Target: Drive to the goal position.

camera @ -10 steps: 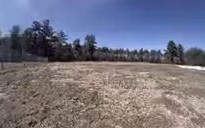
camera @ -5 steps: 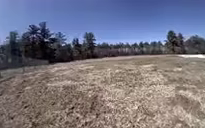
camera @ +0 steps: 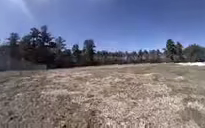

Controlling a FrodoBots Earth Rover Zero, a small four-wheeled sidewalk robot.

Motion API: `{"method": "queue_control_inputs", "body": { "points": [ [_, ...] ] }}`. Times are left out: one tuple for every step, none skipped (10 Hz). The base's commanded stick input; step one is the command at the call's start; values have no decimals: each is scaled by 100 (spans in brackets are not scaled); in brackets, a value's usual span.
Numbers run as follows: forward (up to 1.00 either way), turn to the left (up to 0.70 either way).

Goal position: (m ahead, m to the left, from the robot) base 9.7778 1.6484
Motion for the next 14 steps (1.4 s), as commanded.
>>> {"method": "queue_control_inputs", "body": {
  "points": [
    [70, 0],
    [70, 0],
    [70, 0],
    [70, 0],
    [70, 0],
    [70, 0],
    [70, 0],
    [70, 0],
    [70, 0],
    [70, 0],
    [70, 0],
    [70, 0],
    [70, 0],
    [70, 0]
  ]
}}
